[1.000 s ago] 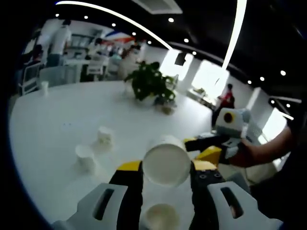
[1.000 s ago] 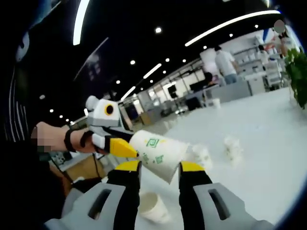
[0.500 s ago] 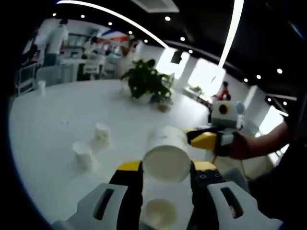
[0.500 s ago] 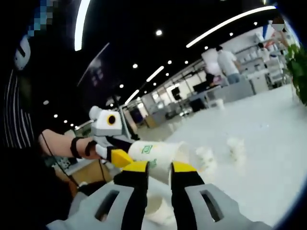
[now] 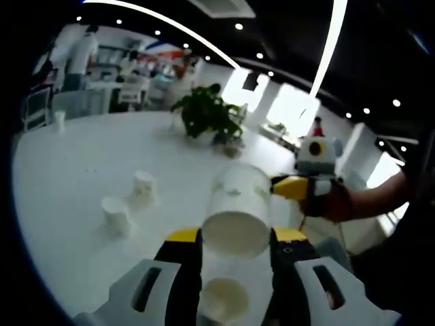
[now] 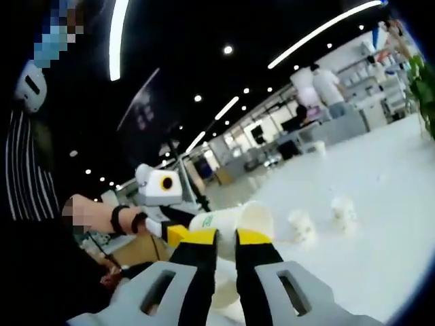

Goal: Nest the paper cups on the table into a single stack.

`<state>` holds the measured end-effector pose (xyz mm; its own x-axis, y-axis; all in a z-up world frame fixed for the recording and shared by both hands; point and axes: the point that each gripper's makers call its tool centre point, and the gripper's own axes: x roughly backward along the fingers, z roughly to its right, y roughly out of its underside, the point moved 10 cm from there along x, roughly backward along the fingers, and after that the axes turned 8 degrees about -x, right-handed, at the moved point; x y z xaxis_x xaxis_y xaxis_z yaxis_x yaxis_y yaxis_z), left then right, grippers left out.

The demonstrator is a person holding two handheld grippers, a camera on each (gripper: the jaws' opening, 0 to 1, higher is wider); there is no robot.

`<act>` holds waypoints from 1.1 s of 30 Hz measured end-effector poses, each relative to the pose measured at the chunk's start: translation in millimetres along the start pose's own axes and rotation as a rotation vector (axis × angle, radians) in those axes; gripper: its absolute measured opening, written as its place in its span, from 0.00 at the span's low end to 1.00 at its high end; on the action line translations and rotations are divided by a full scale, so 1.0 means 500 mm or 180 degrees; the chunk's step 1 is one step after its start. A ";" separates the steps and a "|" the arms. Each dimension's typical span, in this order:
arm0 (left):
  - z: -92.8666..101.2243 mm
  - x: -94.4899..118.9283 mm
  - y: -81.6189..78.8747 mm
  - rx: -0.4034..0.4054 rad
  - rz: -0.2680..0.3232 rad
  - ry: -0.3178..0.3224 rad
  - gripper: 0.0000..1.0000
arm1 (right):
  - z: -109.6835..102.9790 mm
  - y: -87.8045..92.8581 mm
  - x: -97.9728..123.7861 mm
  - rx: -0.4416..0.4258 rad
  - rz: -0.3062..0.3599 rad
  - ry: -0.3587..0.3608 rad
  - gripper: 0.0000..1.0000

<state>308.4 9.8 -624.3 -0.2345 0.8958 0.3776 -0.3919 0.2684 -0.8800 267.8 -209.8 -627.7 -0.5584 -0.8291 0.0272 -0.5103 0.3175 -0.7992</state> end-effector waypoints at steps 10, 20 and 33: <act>0.000 0.009 0.009 0.0029 0.0005 -0.0019 0.37 | -0.009 0.000 0.000 -0.0105 -0.0114 -0.0159 0.02; -0.004 0.016 0.017 -0.0179 0.0009 -0.0002 0.21 | -0.029 0.003 -0.015 0.0027 -0.0325 -0.0249 0.00; -0.006 0.024 0.022 -0.0146 0.0029 -0.0050 0.22 | -0.031 -0.008 -0.020 0.0009 -0.0331 -0.0248 0.00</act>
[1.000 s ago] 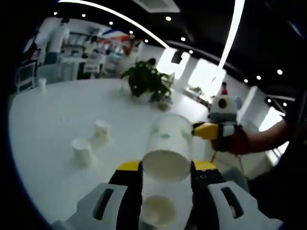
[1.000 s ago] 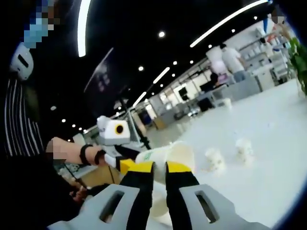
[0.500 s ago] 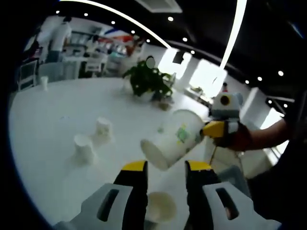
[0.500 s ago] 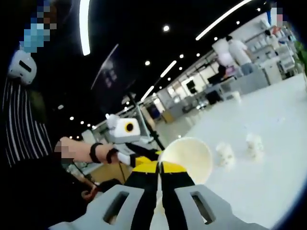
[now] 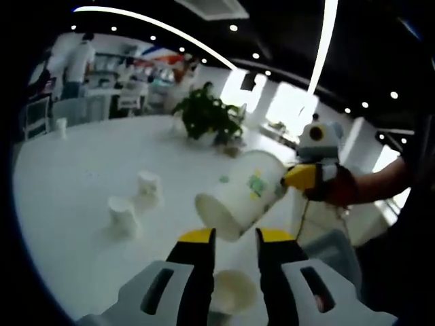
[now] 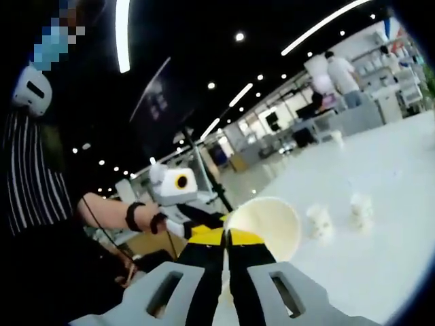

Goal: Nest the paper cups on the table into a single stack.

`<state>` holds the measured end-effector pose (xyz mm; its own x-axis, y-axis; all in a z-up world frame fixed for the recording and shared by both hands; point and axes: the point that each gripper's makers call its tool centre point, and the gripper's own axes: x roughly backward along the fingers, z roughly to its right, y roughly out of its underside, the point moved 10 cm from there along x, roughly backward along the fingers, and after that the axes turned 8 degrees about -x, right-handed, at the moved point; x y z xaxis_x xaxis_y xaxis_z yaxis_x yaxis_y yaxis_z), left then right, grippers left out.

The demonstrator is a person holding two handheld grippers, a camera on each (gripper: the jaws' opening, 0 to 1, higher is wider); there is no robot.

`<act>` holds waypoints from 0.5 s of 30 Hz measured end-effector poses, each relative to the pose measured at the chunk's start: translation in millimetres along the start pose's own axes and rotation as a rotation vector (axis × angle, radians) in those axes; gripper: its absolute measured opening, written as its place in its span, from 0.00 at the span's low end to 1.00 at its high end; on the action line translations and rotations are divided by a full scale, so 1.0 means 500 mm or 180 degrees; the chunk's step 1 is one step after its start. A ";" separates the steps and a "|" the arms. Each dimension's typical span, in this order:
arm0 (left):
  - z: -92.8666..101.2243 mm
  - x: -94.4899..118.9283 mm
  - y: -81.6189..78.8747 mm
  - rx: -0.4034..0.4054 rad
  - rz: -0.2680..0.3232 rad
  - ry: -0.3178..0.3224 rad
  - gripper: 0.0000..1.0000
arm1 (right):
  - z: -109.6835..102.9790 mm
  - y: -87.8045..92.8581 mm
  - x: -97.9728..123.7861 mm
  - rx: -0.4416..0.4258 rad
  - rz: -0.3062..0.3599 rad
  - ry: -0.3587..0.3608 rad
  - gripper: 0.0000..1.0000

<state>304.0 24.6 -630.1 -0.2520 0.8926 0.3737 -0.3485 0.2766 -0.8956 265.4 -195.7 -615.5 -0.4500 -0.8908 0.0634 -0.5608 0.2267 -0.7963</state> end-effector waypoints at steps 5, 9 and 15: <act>0.003 0.002 0.002 0.0020 0.0024 -0.0018 0.22 | -0.002 0.000 0.000 0.0008 -0.0024 -0.0010 0.00; 0.005 0.004 0.007 0.0028 0.0062 -0.0073 0.28 | -0.007 0.000 -0.002 0.0032 -0.0070 -0.0014 0.00; 0.014 0.006 0.020 0.0136 0.0128 -0.0094 0.30 | -0.014 -0.005 -0.007 0.0128 -0.0176 0.0007 0.00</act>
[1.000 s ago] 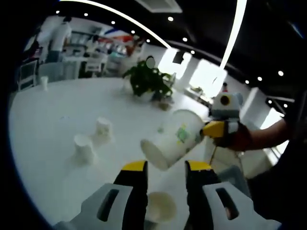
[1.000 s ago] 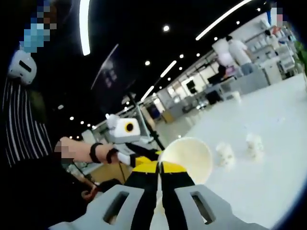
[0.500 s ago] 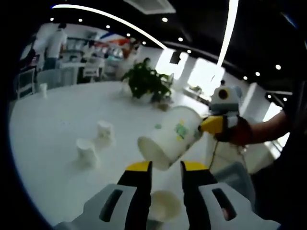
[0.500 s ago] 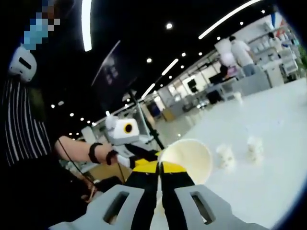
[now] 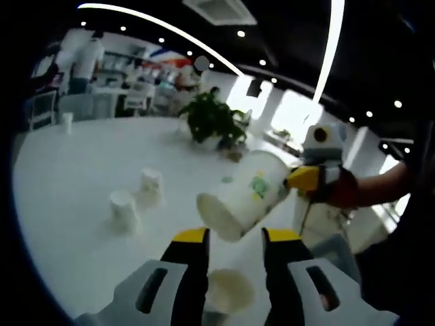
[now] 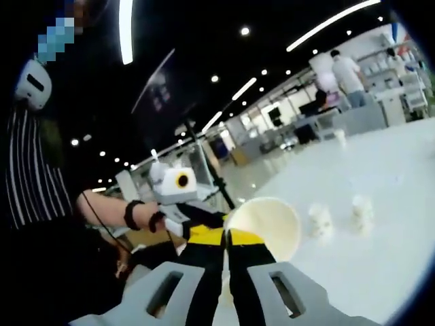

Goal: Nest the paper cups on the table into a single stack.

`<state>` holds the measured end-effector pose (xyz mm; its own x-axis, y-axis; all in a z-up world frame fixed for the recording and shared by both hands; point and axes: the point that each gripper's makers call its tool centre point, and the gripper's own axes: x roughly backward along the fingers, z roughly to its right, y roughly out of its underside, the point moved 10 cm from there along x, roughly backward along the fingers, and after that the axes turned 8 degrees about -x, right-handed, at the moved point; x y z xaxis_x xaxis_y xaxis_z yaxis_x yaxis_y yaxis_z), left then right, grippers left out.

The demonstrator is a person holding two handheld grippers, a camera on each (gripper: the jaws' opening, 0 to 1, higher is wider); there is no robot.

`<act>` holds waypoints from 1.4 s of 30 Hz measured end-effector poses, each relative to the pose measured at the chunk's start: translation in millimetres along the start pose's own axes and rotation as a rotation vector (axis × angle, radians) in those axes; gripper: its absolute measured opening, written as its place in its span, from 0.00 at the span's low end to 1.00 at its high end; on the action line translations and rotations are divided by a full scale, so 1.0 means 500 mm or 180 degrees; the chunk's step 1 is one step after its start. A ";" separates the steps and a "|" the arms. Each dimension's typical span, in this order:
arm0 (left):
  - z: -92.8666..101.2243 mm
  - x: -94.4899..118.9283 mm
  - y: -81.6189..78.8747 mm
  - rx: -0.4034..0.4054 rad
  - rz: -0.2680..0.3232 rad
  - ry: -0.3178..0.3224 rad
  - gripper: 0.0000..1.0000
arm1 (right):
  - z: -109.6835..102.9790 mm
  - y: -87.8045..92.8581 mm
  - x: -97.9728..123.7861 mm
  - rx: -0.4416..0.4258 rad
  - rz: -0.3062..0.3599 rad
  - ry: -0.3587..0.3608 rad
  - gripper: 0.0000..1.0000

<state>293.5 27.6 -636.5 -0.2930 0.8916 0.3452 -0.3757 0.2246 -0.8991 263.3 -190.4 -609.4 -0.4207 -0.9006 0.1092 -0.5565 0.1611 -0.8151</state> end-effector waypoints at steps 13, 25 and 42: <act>-0.005 0.031 0.026 -0.0037 0.0057 -0.0243 0.49 | -0.016 -0.015 -0.012 0.0218 -0.0313 0.0062 0.00; 0.002 0.038 0.044 -0.0270 -0.0017 -0.0337 0.68 | -0.029 -0.010 -0.028 0.0552 -0.0757 0.0192 0.00; -0.024 0.100 0.063 -0.0409 0.0281 -0.0887 0.98 | -0.054 -0.018 -0.065 0.1110 -0.1487 0.0321 0.00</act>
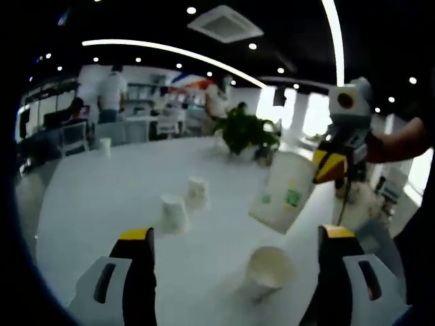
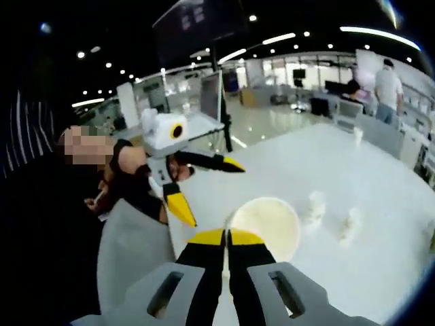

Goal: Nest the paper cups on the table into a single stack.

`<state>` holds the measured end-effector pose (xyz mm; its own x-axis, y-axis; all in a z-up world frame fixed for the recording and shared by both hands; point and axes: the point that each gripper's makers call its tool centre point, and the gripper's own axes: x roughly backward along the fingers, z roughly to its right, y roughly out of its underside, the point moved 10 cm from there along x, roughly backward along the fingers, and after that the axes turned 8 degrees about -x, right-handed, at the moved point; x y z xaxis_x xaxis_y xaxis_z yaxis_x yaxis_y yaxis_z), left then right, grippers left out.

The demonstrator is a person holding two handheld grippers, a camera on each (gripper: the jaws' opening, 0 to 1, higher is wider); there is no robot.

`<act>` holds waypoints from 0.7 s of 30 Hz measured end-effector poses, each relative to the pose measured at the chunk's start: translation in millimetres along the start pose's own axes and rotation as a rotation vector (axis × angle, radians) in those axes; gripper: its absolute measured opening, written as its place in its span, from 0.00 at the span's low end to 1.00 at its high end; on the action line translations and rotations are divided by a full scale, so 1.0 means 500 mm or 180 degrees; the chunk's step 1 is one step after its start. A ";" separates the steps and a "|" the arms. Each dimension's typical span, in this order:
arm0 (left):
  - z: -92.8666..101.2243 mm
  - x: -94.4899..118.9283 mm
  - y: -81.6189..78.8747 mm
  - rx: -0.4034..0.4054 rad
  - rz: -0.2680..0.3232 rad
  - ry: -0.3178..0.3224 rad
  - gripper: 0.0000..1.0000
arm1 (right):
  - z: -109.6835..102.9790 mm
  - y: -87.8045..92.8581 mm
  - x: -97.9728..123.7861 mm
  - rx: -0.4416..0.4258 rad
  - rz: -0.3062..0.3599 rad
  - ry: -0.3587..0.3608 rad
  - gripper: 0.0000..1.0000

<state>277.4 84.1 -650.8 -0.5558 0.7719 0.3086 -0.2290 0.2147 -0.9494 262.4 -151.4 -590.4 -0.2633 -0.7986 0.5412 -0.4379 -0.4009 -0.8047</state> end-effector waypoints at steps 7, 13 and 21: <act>-0.016 0.050 0.023 0.0121 0.0132 -0.0218 0.98 | -0.018 0.003 -0.030 0.0314 -0.0493 -0.0004 0.00; -0.020 0.077 0.038 0.0146 0.0182 -0.0332 0.98 | -0.038 0.012 -0.060 0.0725 -0.0808 -0.0075 0.00; -0.020 0.097 0.048 0.0100 0.0228 -0.0440 0.98 | -0.048 0.025 -0.085 0.1035 -0.1115 -0.0109 0.00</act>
<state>252.9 132.5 -659.1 -0.6758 0.6943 0.2473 -0.2087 0.1415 -0.9677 247.4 -111.7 -617.5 -0.1170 -0.6025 0.7895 -0.2023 -0.7638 -0.6129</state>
